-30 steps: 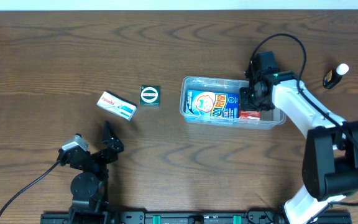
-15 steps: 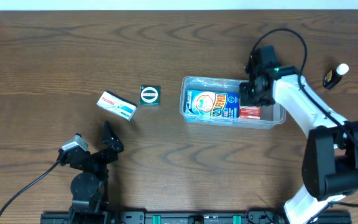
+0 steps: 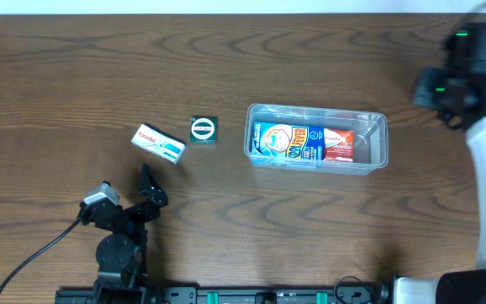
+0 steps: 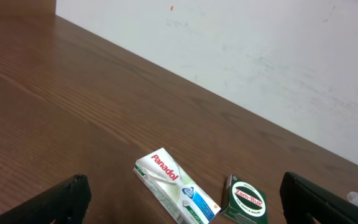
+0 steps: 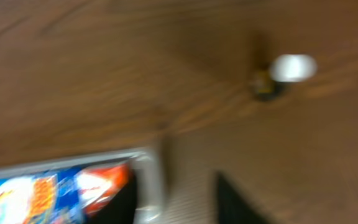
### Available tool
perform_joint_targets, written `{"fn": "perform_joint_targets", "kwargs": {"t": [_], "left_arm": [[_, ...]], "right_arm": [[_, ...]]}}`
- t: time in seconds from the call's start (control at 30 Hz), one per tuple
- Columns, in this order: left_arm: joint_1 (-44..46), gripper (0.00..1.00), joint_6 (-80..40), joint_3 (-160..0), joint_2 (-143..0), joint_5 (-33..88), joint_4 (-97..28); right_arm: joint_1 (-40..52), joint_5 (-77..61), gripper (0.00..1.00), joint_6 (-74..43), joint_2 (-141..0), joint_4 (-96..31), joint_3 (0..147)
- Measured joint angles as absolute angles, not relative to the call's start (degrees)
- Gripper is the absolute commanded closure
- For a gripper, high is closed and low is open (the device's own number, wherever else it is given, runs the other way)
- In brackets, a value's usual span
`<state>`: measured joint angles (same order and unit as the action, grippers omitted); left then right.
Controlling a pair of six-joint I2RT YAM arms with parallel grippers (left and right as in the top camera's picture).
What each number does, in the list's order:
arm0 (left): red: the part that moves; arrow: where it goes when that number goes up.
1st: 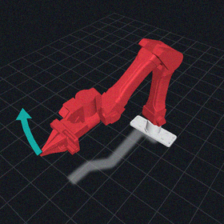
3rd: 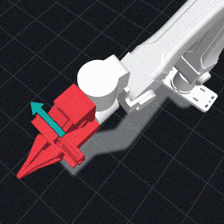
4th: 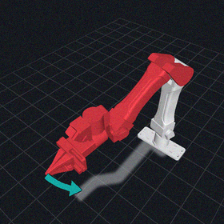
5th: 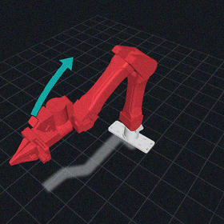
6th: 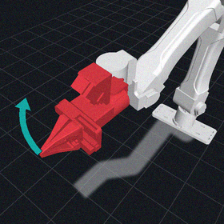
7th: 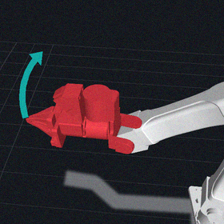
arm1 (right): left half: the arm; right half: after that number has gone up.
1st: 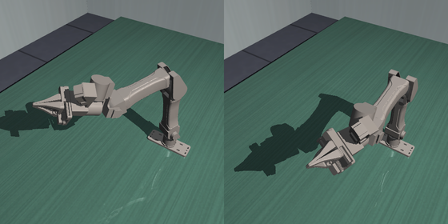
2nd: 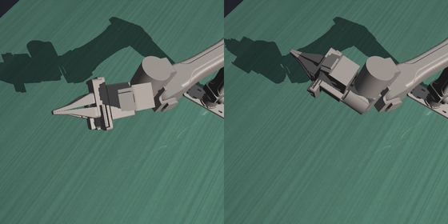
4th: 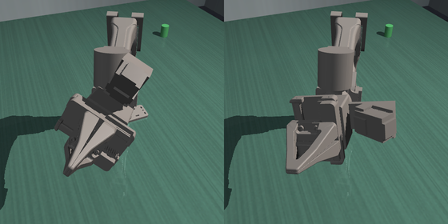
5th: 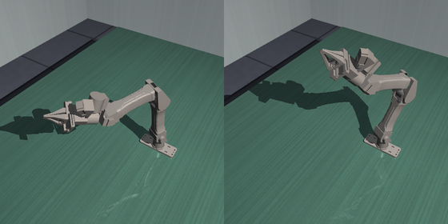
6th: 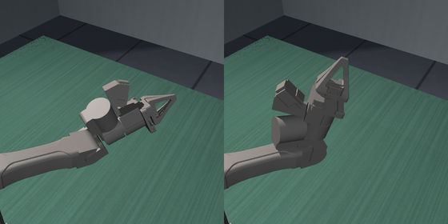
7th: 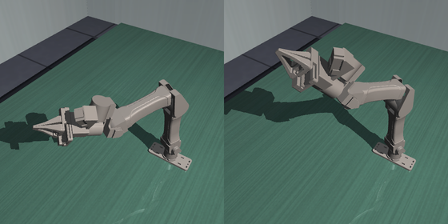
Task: Pack container
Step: 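Move the right gripper right to above the white-capped bottle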
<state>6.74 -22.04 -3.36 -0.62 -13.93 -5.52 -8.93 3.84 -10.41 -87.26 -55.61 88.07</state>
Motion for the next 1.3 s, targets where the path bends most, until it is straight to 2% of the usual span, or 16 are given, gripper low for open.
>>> {"fn": "perform_joint_targets", "kwargs": {"t": [0.03, 0.37, 0.93, 1.17, 1.3], "left_arm": [[6.7, 0.02, -22.0, -3.4, -0.6, -13.9, -5.5], [6.7, 0.02, -22.0, -3.4, -0.6, -13.9, -5.5], [6.7, 0.02, -22.0, -3.4, -0.6, -13.9, -5.5], [6.7, 0.02, -22.0, -3.4, -0.6, -13.9, -5.5], [6.7, 0.02, -22.0, -3.4, -0.6, -13.9, -5.5]], "right_arm": [[-10.7, 4.3, 0.01, -10.4, -87.3, -55.1, 88.1], [-23.9, 5.0, 0.01, -8.5, -90.6, -44.9, 88.1], [-26.7, -1.3, 0.01, 5.8, -108.5, -37.2, 88.1], [-26.7, -2.4, 0.16, 9.1, -111.7, -35.2, 88.1], [-26.7, -3.7, 0.17, 10.0, -113.2, -33.8, 88.1]]}}
